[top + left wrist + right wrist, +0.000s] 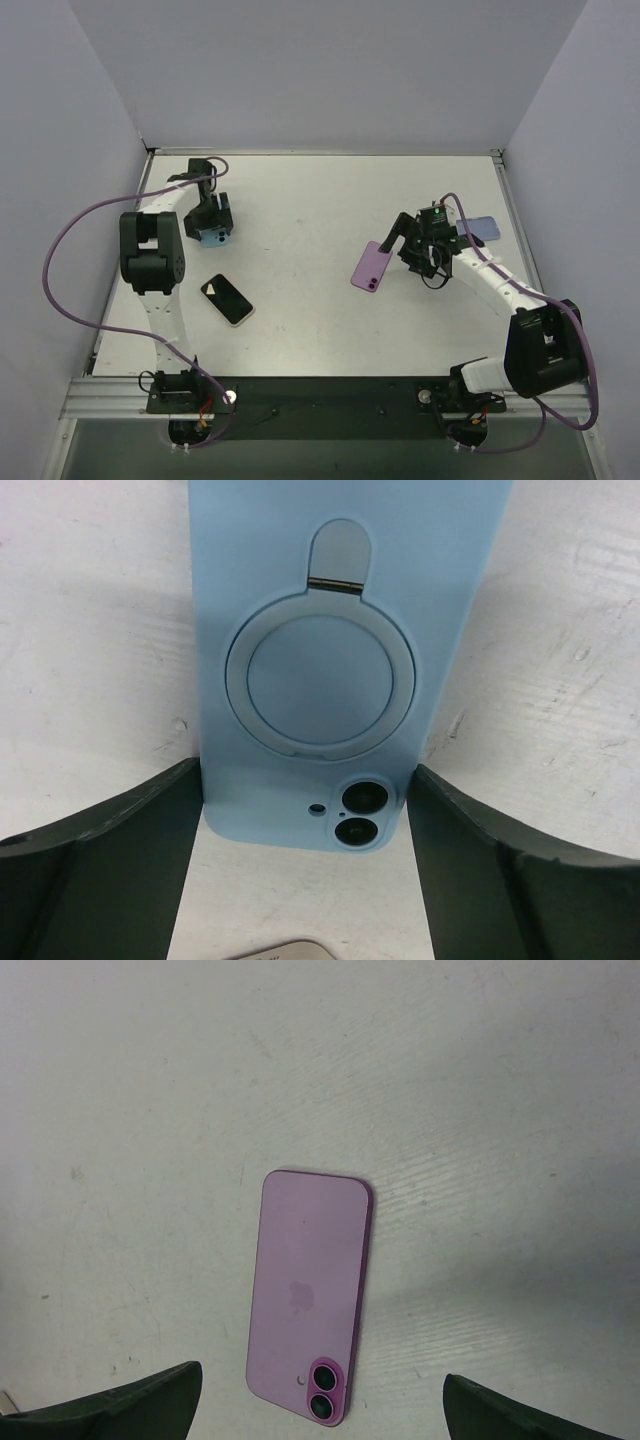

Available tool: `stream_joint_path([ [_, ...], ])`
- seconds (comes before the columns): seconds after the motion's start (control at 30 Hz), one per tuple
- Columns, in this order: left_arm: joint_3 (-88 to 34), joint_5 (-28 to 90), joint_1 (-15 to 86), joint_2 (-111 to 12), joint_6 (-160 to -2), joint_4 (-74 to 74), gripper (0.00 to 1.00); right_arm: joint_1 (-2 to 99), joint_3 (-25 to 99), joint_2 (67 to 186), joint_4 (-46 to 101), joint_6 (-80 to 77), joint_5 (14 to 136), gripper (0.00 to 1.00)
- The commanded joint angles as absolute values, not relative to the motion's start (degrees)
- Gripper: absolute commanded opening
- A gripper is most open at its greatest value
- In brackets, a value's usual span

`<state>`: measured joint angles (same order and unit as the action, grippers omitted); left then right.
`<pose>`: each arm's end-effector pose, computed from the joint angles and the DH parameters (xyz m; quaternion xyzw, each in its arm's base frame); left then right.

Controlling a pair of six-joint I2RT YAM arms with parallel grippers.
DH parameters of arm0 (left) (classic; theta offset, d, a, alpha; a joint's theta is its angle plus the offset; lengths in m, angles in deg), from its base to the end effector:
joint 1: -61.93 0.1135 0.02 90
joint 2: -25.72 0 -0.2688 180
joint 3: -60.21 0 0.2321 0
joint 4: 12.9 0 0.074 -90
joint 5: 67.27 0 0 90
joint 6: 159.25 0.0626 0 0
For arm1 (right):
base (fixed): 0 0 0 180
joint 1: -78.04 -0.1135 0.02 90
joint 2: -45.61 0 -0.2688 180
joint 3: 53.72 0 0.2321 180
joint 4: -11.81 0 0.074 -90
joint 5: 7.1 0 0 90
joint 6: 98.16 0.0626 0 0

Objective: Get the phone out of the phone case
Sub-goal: Move the phone to the center of the board.

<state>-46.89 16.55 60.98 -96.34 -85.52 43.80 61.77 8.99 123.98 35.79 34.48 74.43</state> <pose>0.4298 -0.0004 0.1521 -0.1399 0.9758 0.0288 0.1653 0.2796 0.0912 0.2274 0.1753 0.8859 0.2668 0.3366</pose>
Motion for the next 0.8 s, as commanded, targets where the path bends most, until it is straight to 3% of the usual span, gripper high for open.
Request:
stream_joint_path([
  [0.0,-47.6,19.0,61.3,-98.0,-85.1,43.3,0.75,61.2,10.0,122.9,38.5,33.1,74.3,1.00],
  [0.17,-41.0,24.8,59.0,-92.9,-89.4,40.1,0.59,60.9,10.7,122.3,38.5,33.2,74.2,0.99],
  [0.37,-33.4,25.0,49.8,-87.0,-94.3,39.7,0.55,60.6,10.9,121.6,38.7,33.3,73.9,1.00],
  [0.77,-22.5,38.9,30.9,-78.4,-107.5,29.5,0.49,57.4,17.2,126.6,37.7,34.3,68.8,0.98],
])
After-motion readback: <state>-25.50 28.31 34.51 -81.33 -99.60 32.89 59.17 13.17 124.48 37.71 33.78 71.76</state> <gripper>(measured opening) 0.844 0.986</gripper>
